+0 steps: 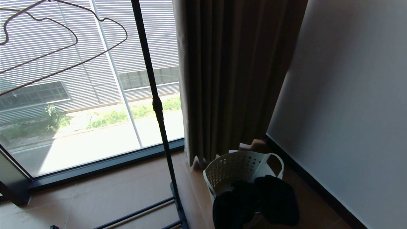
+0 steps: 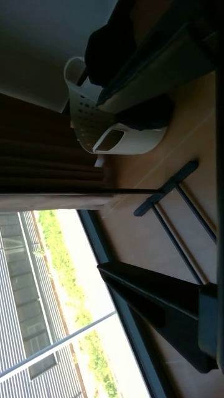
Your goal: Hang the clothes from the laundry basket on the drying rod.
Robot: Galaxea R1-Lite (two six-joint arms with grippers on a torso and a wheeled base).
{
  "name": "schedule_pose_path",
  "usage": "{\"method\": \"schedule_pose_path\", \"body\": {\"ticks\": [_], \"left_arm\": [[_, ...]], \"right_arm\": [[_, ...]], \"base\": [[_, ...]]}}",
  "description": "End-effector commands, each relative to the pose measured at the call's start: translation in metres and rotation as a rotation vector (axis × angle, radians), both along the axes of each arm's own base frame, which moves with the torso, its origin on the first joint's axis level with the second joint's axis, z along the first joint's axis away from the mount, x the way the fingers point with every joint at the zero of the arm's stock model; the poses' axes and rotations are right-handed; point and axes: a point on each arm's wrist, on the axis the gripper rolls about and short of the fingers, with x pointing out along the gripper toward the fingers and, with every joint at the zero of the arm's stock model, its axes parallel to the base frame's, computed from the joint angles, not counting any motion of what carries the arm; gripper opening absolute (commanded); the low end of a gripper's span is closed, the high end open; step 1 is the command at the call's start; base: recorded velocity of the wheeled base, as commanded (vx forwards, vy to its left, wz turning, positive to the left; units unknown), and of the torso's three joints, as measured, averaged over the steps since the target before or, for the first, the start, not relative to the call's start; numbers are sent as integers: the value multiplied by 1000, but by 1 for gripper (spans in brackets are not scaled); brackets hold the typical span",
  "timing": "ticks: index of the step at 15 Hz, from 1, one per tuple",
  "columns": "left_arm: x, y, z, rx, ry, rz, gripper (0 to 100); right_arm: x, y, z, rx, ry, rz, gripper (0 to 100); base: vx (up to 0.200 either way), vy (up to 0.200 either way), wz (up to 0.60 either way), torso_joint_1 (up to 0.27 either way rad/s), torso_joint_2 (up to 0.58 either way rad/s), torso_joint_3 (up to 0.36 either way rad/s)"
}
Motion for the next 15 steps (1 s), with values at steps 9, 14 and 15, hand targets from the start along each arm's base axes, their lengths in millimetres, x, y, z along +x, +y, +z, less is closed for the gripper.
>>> {"method": "schedule_pose_path", "body": {"ticks": [9, 14, 15], "left_arm": [[0, 0, 0, 2, 1, 1, 100], [0, 0, 0, 2, 1, -2, 100], [0, 0, 0, 2, -1, -2, 100]], "right_arm": [[0, 0, 0, -1, 0, 0, 100], [0, 0, 0, -1, 0, 0, 100], [0, 0, 0, -1, 0, 0, 100]], "base": [[0, 0, 0, 0, 0, 0], [0, 0, 0, 0, 2, -46], [0, 0, 0, 2, 7, -173]]}}
